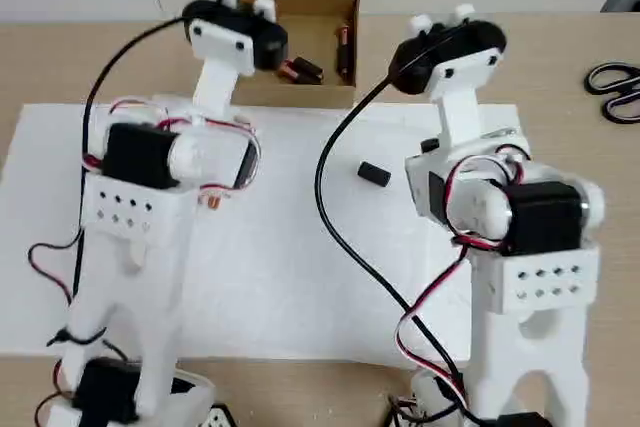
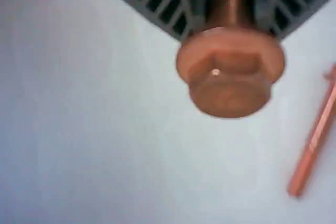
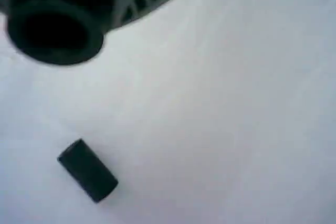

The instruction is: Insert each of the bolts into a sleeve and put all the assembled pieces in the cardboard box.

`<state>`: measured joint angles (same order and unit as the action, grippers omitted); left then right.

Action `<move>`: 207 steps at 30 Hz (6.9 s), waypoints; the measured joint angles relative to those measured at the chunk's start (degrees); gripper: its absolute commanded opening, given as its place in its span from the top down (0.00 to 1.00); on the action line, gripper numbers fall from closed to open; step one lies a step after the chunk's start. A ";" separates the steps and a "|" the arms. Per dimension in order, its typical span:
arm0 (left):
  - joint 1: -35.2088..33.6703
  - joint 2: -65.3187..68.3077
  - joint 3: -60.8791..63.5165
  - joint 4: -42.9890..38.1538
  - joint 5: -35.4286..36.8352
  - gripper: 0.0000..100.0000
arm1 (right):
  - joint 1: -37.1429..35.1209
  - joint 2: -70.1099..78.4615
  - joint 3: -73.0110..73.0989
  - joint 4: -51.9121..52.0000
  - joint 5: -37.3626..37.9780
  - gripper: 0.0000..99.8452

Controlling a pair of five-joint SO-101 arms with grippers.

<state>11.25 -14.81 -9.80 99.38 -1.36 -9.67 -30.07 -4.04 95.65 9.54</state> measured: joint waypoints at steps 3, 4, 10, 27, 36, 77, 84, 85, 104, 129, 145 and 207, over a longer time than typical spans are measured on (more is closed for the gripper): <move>0.00 -4.13 3.96 -0.26 0.44 0.99 | 0.18 0.00 1.32 0.00 0.00 1.00; 0.09 -5.98 4.66 -0.79 1.85 0.99 | 0.18 0.00 1.41 0.00 0.00 1.00; 0.09 -16.70 11.43 -10.55 10.90 0.99 | 0.00 0.00 1.41 0.00 -3.34 1.00; 0.09 -33.93 37.27 -35.16 17.76 0.99 | -3.69 -28.40 40.44 -27.78 -5.71 1.00; 0.09 -34.64 39.65 -41.58 26.55 0.99 | -6.42 -44.75 72.18 -49.93 -2.29 1.00; 15.91 -34.81 59.08 -61.36 22.68 0.99 | -23.38 -71.30 99.87 -63.21 -14.33 1.00; 18.02 -34.81 63.47 -66.55 22.68 0.99 | -24.18 -71.30 99.87 -63.21 -14.33 1.00; 18.46 -34.81 63.65 -66.73 22.68 0.99 | -24.18 -71.30 99.87 -63.21 -14.33 1.00; 18.81 -34.90 65.85 -67.60 22.68 0.99 | -24.26 -71.21 99.87 -63.21 -14.33 1.00; 18.81 -35.87 65.67 -59.78 26.55 0.99 | -24.26 -71.03 99.87 -63.21 -14.33 1.00; 21.98 -35.69 65.85 -53.80 26.37 0.97 | -24.26 -71.21 100.04 -63.21 -14.33 1.00; -19.16 -35.78 45.54 -15.21 8.79 0.82 | 1.05 -65.67 82.64 -46.24 -2.20 1.00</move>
<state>-7.91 -50.59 35.74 84.18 7.43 -8.62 -95.74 78.59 49.41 7.34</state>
